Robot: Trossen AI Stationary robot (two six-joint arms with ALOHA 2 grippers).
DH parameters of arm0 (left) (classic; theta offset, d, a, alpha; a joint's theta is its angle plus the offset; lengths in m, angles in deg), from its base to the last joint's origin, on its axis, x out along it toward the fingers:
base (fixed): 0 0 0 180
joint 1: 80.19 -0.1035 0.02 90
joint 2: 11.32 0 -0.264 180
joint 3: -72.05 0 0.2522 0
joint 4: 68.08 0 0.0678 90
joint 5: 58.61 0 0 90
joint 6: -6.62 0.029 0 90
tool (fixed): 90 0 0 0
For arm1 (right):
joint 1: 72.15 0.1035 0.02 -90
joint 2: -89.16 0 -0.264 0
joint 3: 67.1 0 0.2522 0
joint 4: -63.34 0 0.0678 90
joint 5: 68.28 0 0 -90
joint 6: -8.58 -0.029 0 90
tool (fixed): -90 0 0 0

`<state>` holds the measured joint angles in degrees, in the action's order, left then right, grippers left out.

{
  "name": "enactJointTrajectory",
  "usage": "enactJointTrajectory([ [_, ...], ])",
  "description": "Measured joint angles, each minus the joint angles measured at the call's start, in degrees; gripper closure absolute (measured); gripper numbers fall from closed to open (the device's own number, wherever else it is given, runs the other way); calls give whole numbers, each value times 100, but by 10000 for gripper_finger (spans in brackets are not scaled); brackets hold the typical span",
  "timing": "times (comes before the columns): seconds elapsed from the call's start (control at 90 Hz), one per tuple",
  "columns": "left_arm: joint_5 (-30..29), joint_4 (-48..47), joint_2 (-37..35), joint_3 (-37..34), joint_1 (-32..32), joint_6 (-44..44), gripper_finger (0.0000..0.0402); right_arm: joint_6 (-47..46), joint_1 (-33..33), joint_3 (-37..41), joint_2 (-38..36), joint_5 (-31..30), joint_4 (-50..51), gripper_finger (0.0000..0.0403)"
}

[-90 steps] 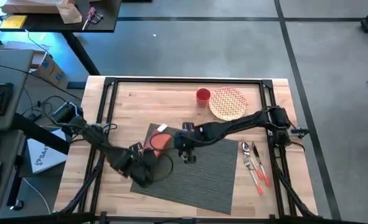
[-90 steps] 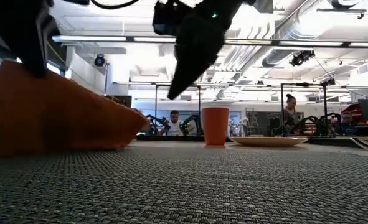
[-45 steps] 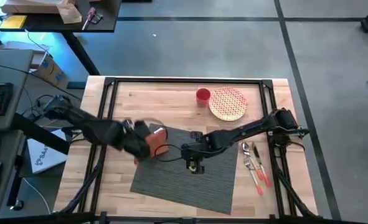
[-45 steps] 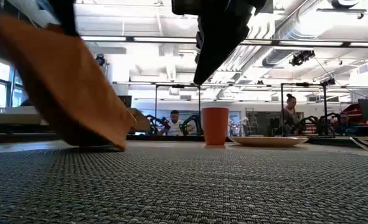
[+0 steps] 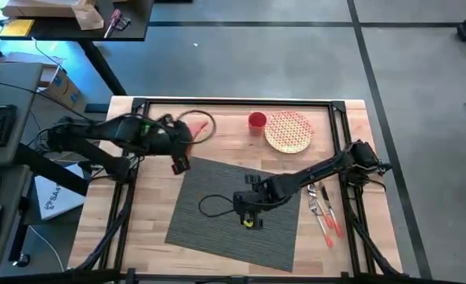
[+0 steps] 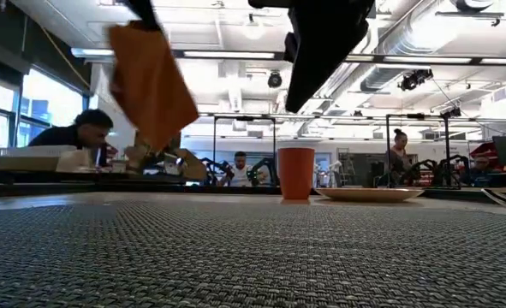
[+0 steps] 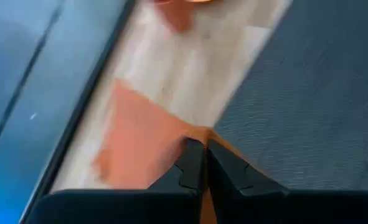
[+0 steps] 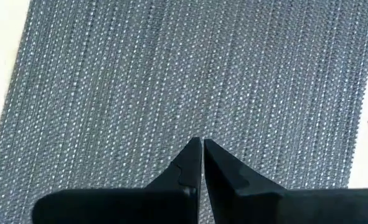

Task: Set table place
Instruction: Fold the orange table napkin

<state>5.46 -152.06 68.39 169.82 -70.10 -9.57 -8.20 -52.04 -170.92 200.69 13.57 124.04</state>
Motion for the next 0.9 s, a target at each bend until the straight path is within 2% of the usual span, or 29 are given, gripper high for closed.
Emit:
enactJointTrajectory([
  [0.122, 319, 197, 964, -279, 512, 63, 401, -138, 62, 0, 0, -19, 74, 403],
  [0.222, 675, 848, 1805, -560, 962, -223, 401, -270, 133, 0, 0, -20, 173, 403],
  [0.378, 1035, 1463, 2836, -514, 1551, -564, 401, -473, 264, 0, 0, -37, 306, 403],
  [0.589, 1272, 1996, 3045, -340, 1799, -1114, 401, -747, 429, -2, 0, -273, 468, 403],
  [0.8, 1895, 2475, 3064, -416, 1808, -1465, 401, -740, 452, -4, 0, -335, 939, 403],
  [0.9, 2491, 2438, 3064, -442, 1755, -1747, 392, -761, 467, -3, -3, -337, 982, 403],
])
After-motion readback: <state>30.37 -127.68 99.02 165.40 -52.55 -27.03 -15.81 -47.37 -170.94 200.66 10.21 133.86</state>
